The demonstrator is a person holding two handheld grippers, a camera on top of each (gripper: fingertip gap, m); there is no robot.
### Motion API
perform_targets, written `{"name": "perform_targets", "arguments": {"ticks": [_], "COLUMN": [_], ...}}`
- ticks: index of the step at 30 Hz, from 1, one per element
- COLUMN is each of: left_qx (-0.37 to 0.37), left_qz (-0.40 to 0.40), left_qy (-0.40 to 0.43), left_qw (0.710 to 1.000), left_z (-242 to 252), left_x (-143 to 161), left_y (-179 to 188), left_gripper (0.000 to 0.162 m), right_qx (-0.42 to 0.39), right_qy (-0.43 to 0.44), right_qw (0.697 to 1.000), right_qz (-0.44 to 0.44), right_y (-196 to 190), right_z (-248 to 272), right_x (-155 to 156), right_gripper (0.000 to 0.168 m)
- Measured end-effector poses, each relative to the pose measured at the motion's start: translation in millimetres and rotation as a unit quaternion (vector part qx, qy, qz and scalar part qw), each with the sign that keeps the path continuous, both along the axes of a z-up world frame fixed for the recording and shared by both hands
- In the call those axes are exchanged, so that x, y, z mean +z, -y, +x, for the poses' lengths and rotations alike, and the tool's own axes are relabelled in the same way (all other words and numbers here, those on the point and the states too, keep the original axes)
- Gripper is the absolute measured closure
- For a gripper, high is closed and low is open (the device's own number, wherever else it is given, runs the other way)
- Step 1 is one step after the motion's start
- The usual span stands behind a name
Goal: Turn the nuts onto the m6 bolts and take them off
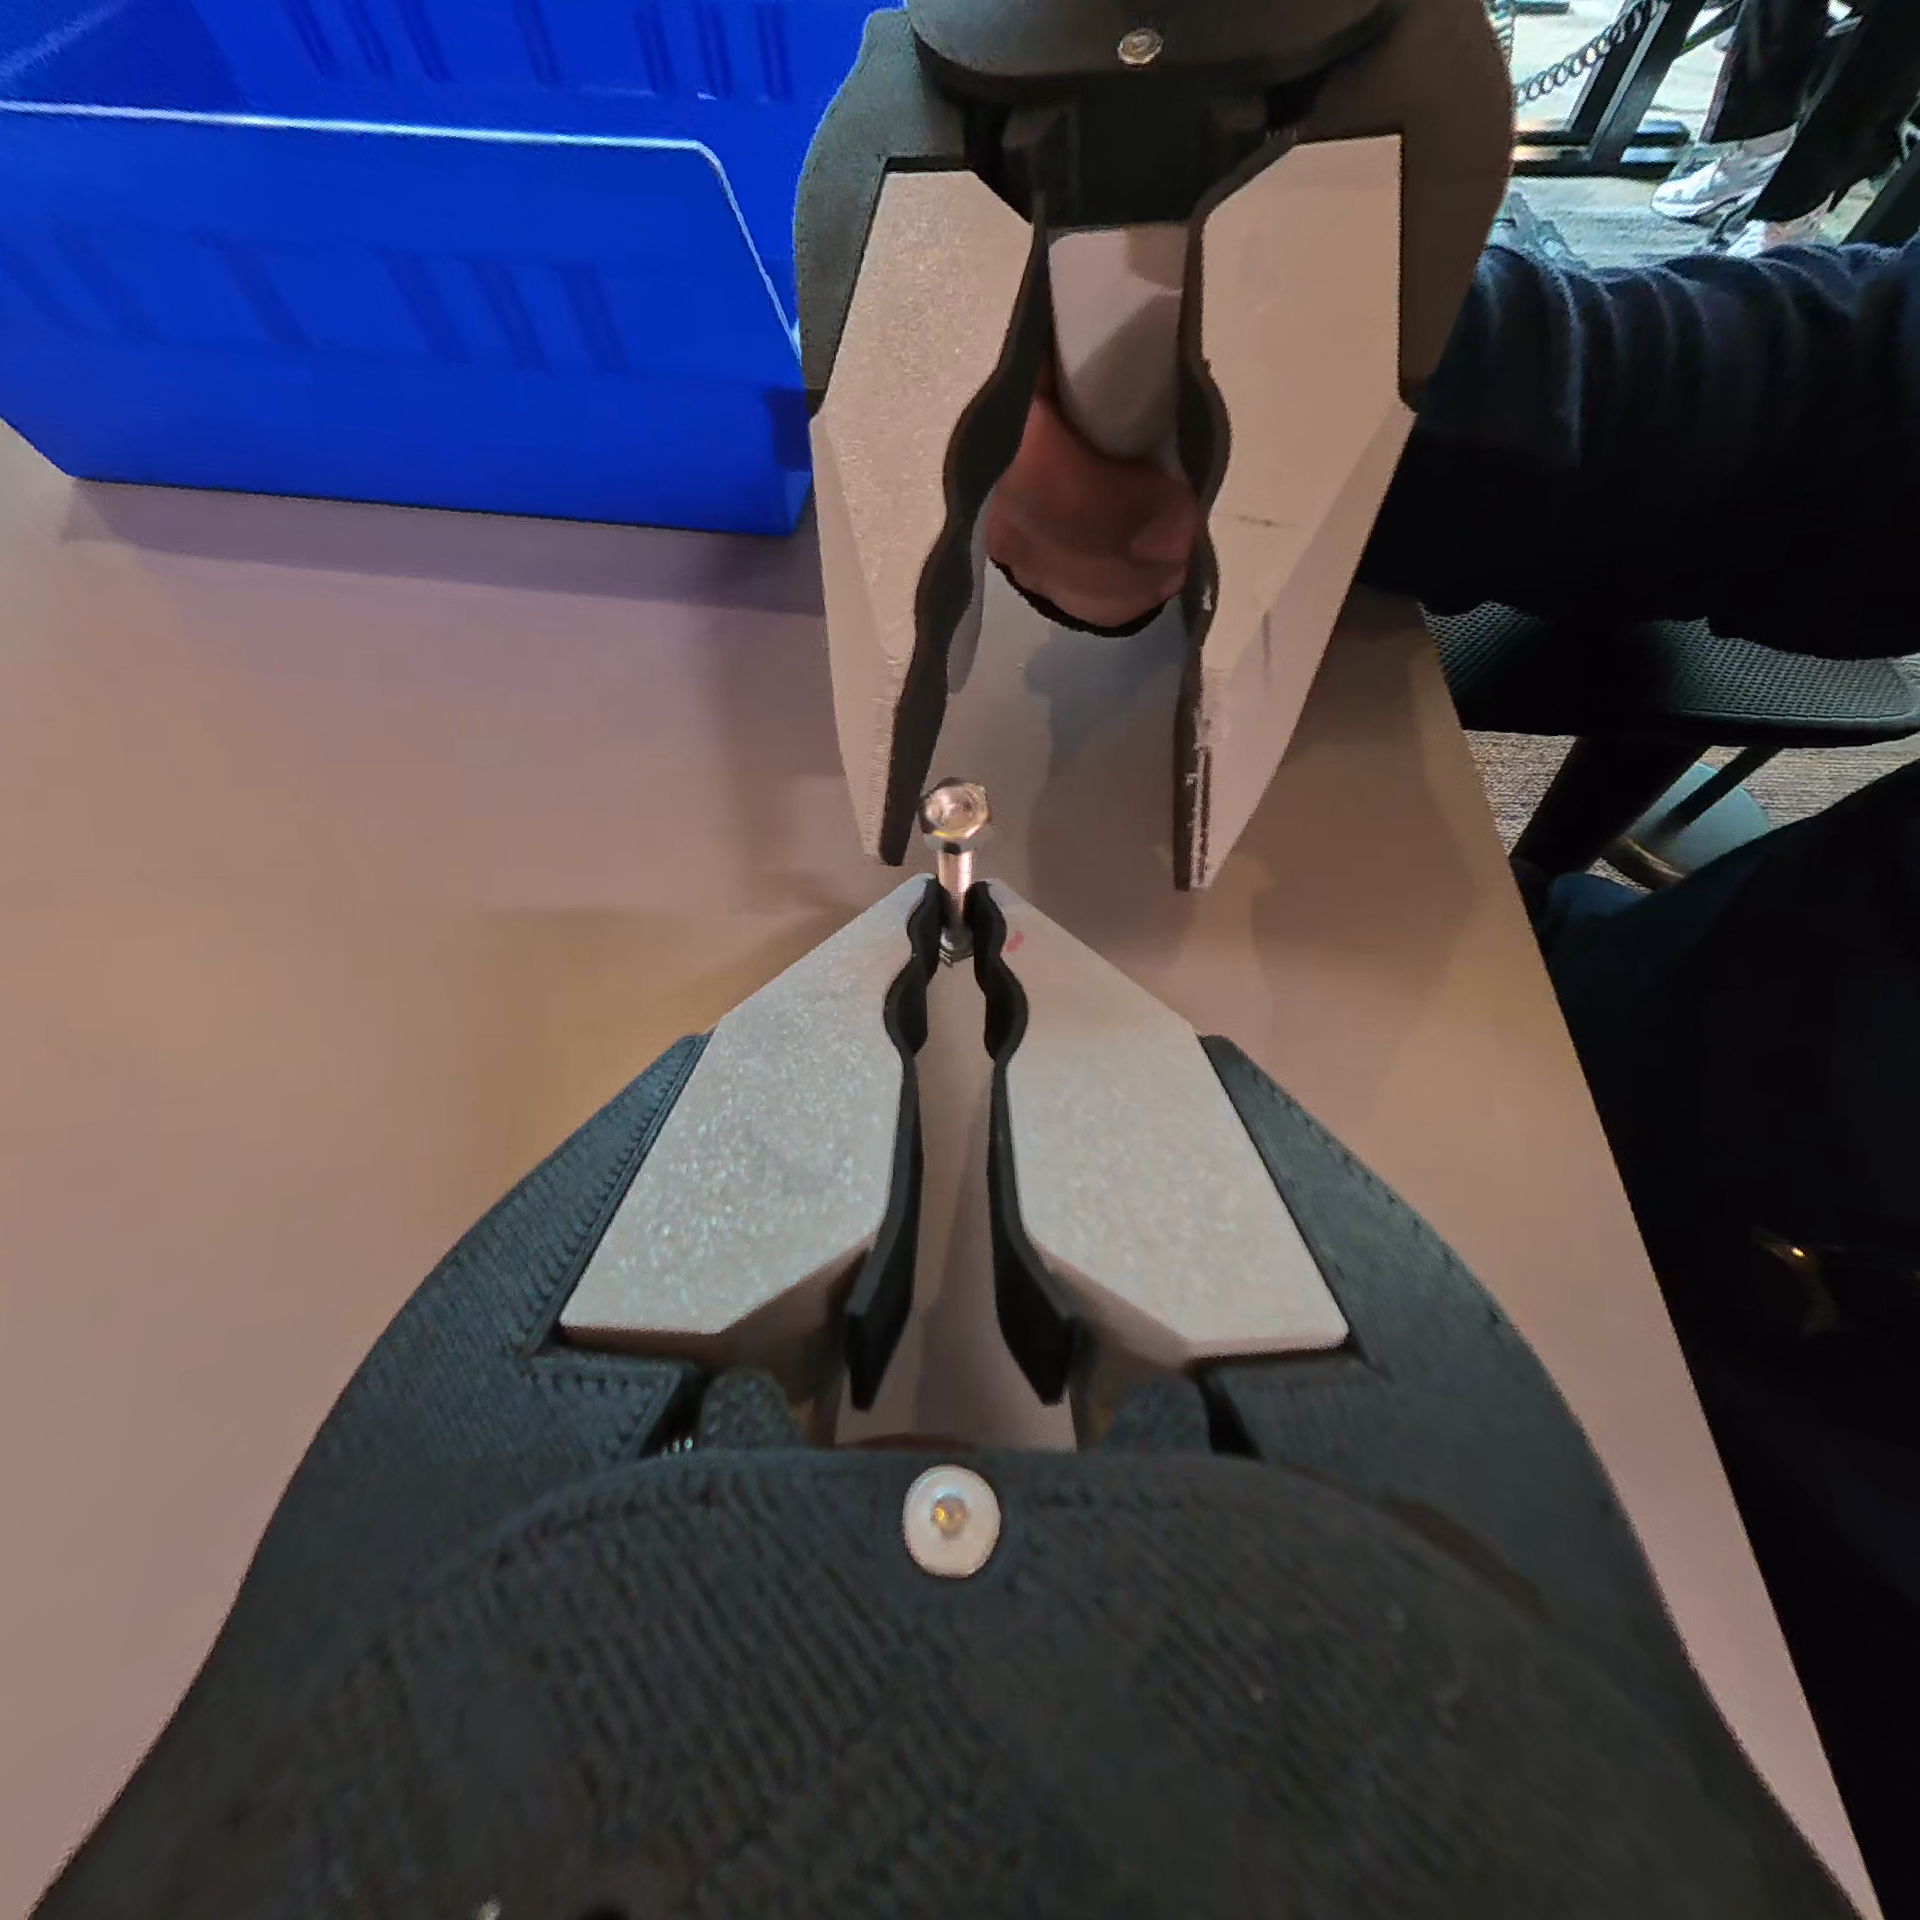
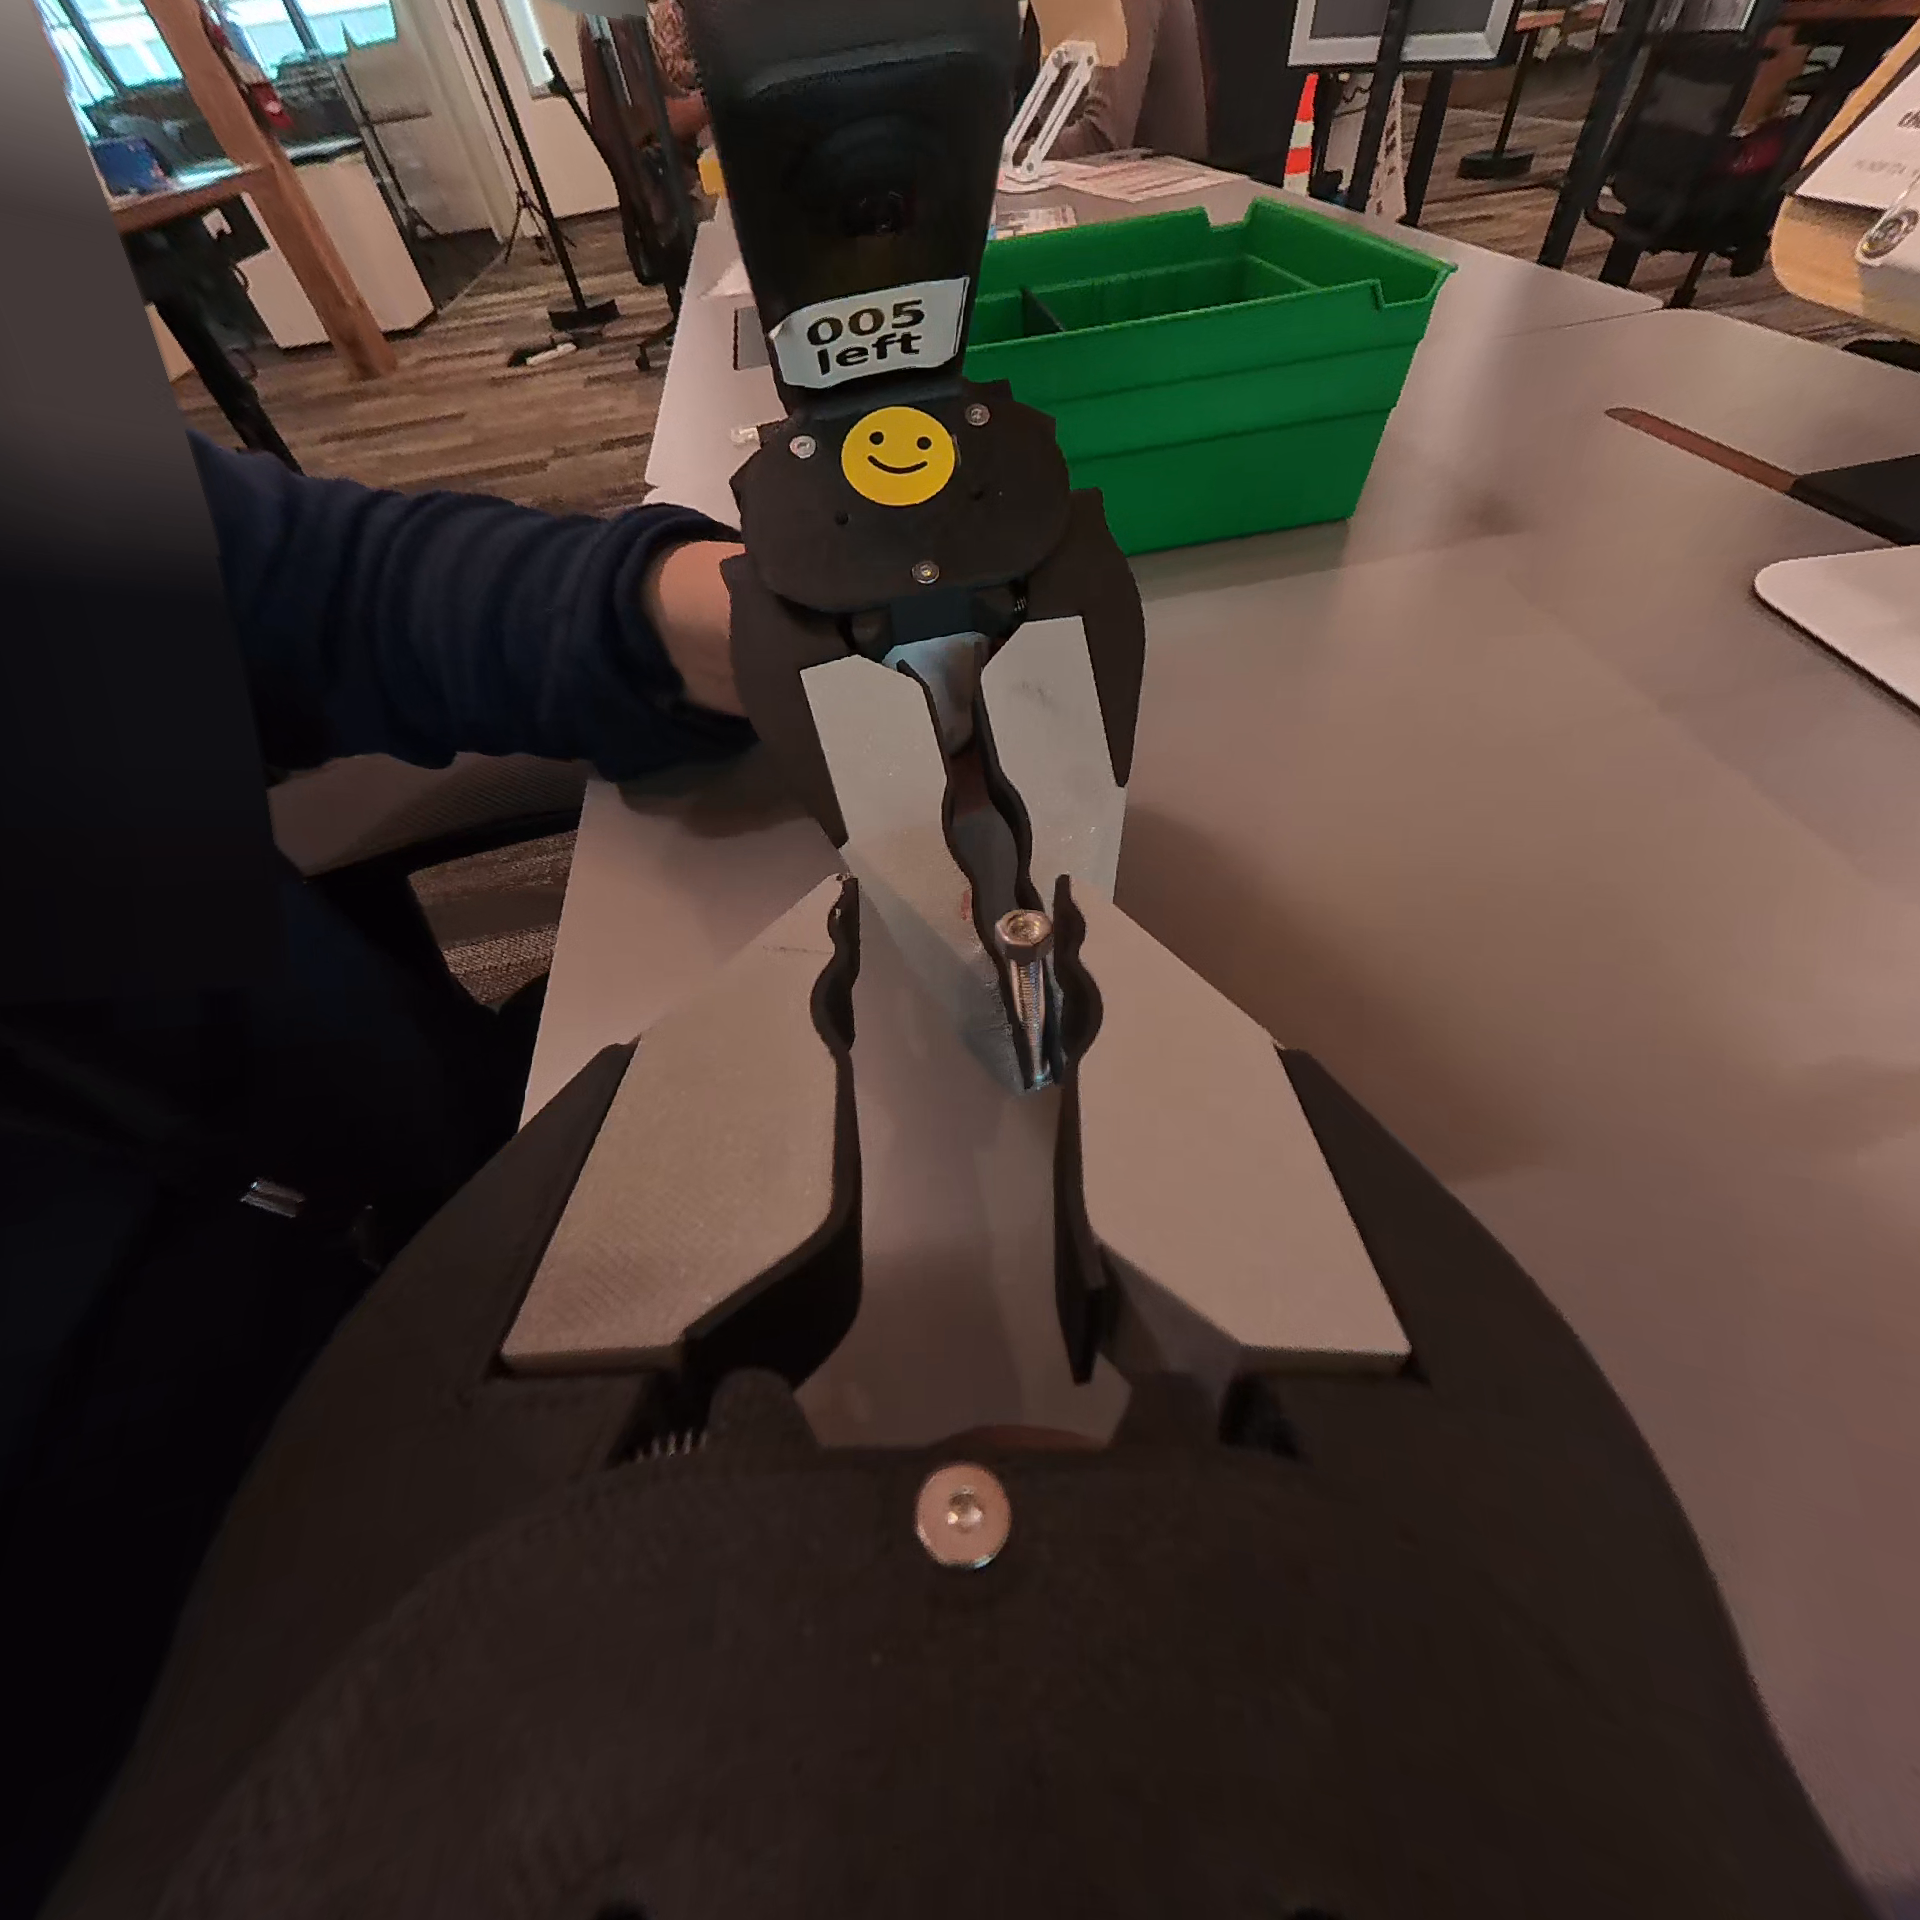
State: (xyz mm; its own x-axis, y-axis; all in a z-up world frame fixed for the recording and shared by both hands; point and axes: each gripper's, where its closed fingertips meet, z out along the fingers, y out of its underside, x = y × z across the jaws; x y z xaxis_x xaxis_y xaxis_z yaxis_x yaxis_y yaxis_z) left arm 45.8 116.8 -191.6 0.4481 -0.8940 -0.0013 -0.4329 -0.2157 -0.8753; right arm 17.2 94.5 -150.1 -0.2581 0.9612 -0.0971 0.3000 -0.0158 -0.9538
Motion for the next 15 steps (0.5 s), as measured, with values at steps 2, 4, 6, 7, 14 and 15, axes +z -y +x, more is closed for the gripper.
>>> {"name": "perform_targets", "arguments": {"ticks": [2,4,6,7,14,15], "left_qx": [0.001,0.004,0.009,0.011,0.013,0.018], "left_qz": [0.0,0.001,0.0,0.0,0.006,0.006], "left_qy": [0.004,0.002,0.004,0.005,0.008,0.007], "left_qw": [1.0,1.0,1.0,1.0,1.0,1.0], "left_z": [-0.3,-1.1,-2.4,-3.2,-3.4,-4.8], "left_x": [1.2,1.5,2.2,2.5,5.0,4.4], "left_y": [-0.3,-1.1,-2.4,-3.1,-3.7,-5.4], "left_gripper": [0.158,0.158,0.158,0.158,0.158,0.158], "right_qx": [-0.003,-0.008,-0.012,-0.014,-0.028,-0.035], "right_qy": [0.002,0.002,0.004,0.003,0.004,0.009], "right_qw": [1.0,1.0,1.0,1.0,1.0,0.999], "right_qz": [0.003,0.007,0.006,0.006,0.01,0.011], "right_y": [-0.9,-2.5,-4.7,-5.5,-10.5,-13.3], "right_z": [-0.5,-0.2,0.4,0.6,0.3,0.3], "right_x": [-0.6,-0.9,-1.7,-1.2,-1.7,-3.9], "right_gripper": [0.134,0.135,0.135,0.135,0.14,0.146]}}
